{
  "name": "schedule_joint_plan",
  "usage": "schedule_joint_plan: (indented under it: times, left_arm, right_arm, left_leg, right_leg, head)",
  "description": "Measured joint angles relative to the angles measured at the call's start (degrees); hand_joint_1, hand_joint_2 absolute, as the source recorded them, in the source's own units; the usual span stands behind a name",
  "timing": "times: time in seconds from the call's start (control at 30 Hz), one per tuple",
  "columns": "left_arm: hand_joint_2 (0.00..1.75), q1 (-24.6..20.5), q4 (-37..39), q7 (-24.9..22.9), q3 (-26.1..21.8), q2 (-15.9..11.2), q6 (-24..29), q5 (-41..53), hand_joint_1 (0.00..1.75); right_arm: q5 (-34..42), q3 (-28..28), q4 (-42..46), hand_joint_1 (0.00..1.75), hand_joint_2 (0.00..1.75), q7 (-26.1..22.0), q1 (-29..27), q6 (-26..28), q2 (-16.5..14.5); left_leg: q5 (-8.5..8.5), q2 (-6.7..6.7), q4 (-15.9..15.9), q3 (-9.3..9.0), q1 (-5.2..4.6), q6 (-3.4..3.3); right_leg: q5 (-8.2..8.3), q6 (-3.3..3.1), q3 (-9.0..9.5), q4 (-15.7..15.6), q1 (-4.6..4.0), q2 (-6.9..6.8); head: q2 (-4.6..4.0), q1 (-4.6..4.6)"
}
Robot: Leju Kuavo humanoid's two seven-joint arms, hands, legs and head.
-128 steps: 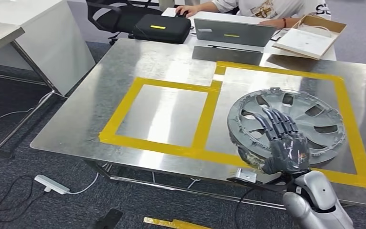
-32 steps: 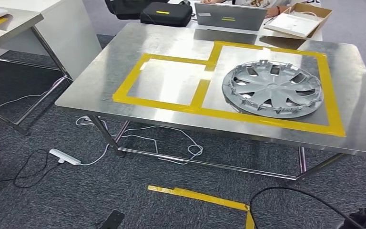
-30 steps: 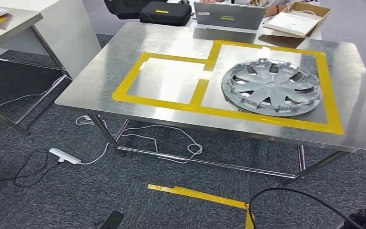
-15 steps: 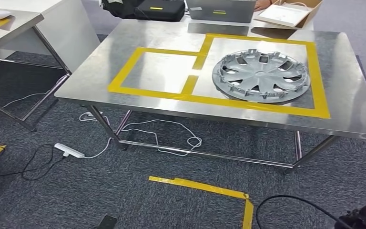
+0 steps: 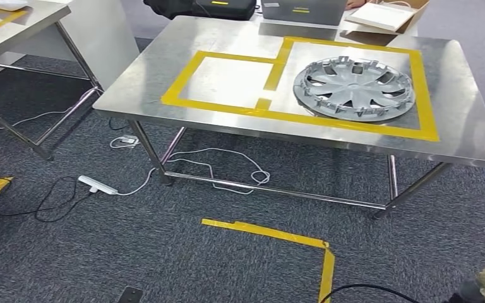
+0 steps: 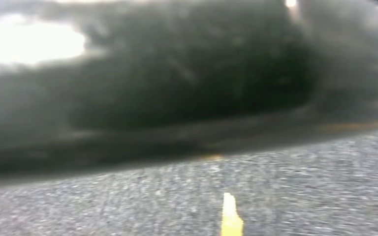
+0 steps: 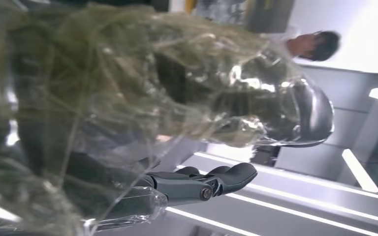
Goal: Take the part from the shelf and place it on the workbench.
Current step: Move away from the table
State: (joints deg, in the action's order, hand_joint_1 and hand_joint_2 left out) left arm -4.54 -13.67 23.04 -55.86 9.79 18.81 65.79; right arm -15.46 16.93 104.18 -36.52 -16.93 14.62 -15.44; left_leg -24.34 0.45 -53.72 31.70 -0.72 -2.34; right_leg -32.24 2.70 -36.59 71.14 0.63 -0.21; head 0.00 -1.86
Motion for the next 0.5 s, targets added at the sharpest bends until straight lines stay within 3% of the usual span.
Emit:
schedule_joint_plan:
  times: [0.07,0.1,0.17,0.23,0.27,0.33,0.4,0.43,0.47,0.5]
  left_arm:
    - [0.0,0.01,-0.01,0.03,-0.37,0.04,0.1,-0.04,0.0]
    - [0.0,-0.01,-0.01,0.07,-0.51,0.07,0.14,-0.11,0.0]
    - [0.0,-0.06,-0.02,0.15,-0.78,0.14,0.27,-0.3,0.0]
    - [0.0,-0.01,-0.02,0.21,-1.16,0.18,0.45,-0.46,0.0]
    - [0.0,0.08,-0.02,0.25,-1.44,0.19,0.51,-0.53,0.0]
    - [0.0,0.26,-0.02,0.36,-2.11,0.21,0.62,-0.79,0.0]
    - [0.0,0.29,-0.02,0.61,-2.72,0.31,0.69,-0.97,0.0]
    - [0.0,0.29,-0.02,0.75,-3.06,0.39,0.71,-1.0,0.0]
    - [0.0,0.28,-0.02,0.87,-3.38,0.47,0.72,-1.04,0.0]
    - [0.0,0.28,-0.02,0.96,-3.71,0.55,0.73,-1.07,0.0]
  right_arm:
    - [-0.21,1.82,-1.35,0.0,0.0,-0.2,0.23,-0.45,-0.8]
    - [-0.38,2.54,-1.93,0.0,0.0,-0.14,0.5,-0.59,-1.18]
    - [-0.58,4.16,-3.43,0.0,0.0,0.55,1.19,-1.09,-1.82]
    - [-0.27,6.8,-6.17,0.0,0.0,1.28,1.91,-2.43,-2.36]
    - [-0.12,8.59,-8.05,0.0,0.0,1.33,2.42,-3.54,-2.56]
    - [-0.52,13.19,-13.09,0.0,0.0,0.77,4.08,-6.32,-2.75]
    - [-2.38,19.35,-19.76,0.0,0.0,-0.25,6.15,-8.05,-2.57]
    - [-3.97,22.86,-23.84,0.0,0.0,-0.72,7.44,-8.01,-2.34]
    - [-5.81,26.38,-28.23,0.0,0.0,-1.12,8.76,-7.34,-2.05]
    - [-7.73,29.85,-33.0,0.0,0.0,-1.41,10.13,-6.26,-1.66]
  left_leg:
    - [1.03,-0.02,-0.29,1.29,-0.06,0.33]
    - [1.5,0.0,-0.46,1.72,-0.12,0.58]
    - [2.42,0.09,-0.71,2.2,-0.12,1.13]
    - [2.9,0.05,-0.9,2.52,0.04,1.73]
    - [1.97,-0.04,-1.49,2.85,0.14,2.1]
    - [-3.0,-0.2,-5.77,4.21,0.42,2.83]
    - [-8.58,-0.22,-13.28,5.92,0.71,3.37]
    - [-9.58,-0.23,-16.38,6.29,0.86,3.54]
    - [-9.19,-0.22,-18.06,6.03,0.98,3.64]
    - [-7.75,-0.23,-17.66,4.81,1.1,3.66]
  right_leg:
    - [2.35,-0.3,6.57,-8.06,-0.07,-0.01]
    - [2.26,-0.47,10.01,-12.78,-0.14,0.0]
    - [1.12,-0.84,13.4,-18.27,-0.39,0.05]
    - [1.44,-1.58,12.97,-18.95,-0.47,-0.04]
    - [1.93,-2.13,12.56,-18.94,-0.41,-0.13]
    - [3.12,-3.02,11.33,-18.97,-0.24,-0.32]
    - [4.22,-3.19,9.95,-18.71,-0.27,-0.46]
    - [4.74,-3.13,9.17,-18.43,-0.28,-0.55]
    - [5.24,-3.01,8.31,-18.0,-0.28,-0.61]
    - [5.68,-2.87,7.35,-17.51,-0.26,-0.63]
  head:
    - [0.0,0.02]
    - [0.0,-0.02]
    - [0.0,-0.08]
    - [0.0,-0.02]
    - [0.0,-0.06]
    - [0.0,-0.39]
    - [0.0,-0.71]
    - [0.0,-0.71]
    - [0.0,-0.7]
    - [0.0,-0.73]
